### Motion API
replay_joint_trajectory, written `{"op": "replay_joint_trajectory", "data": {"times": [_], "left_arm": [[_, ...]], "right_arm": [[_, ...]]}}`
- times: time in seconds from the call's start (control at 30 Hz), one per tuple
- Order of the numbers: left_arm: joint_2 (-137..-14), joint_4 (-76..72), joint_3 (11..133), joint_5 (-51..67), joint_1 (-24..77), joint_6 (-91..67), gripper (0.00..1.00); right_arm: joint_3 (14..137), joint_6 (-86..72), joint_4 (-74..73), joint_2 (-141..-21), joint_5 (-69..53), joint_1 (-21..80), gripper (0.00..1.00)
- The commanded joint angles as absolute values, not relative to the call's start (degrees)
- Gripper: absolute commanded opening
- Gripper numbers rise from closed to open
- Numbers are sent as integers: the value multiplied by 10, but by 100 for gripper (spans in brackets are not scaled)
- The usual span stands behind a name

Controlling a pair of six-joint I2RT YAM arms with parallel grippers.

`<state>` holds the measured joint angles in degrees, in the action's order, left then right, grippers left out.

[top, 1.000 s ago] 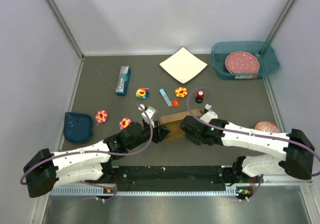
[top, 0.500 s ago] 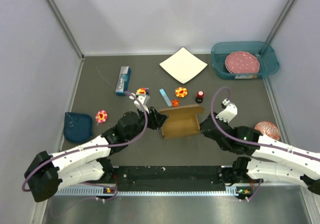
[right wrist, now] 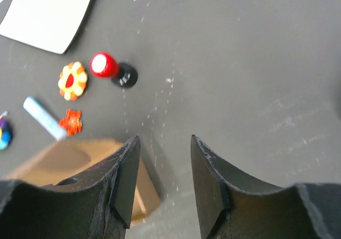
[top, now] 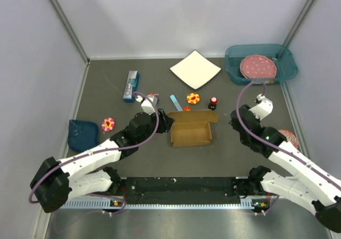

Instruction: Fold the paper box

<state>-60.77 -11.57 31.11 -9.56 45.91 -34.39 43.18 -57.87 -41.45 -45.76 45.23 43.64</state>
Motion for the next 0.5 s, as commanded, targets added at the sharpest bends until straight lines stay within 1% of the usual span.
{"op": "replay_joint_trajectory", "data": {"times": [0.0,0.1,0.13,0.17,0.23,0.27,0.37,0.47], "left_arm": [[-570,-104,314,-129,454,-333,48],[-561,-92,313,-130,447,-324,48],[-560,-91,314,-129,446,-321,49],[-561,-89,314,-127,445,-319,49],[-565,-88,318,-125,441,-317,50],[-567,-86,320,-123,440,-316,50],[-574,-83,330,-120,438,-309,50],[-579,-83,337,-115,436,-305,50]], "right_arm": [[436,-491,-260,-507,326,309,45],[437,-437,-166,-561,281,277,52],[442,-426,-145,-599,270,273,57],[462,-414,-128,-619,245,269,60],[496,-395,-123,-667,239,265,63],[527,-386,-122,-706,228,265,63],[568,-365,-118,-766,221,264,65],[588,-352,-104,-808,217,258,65]]}}
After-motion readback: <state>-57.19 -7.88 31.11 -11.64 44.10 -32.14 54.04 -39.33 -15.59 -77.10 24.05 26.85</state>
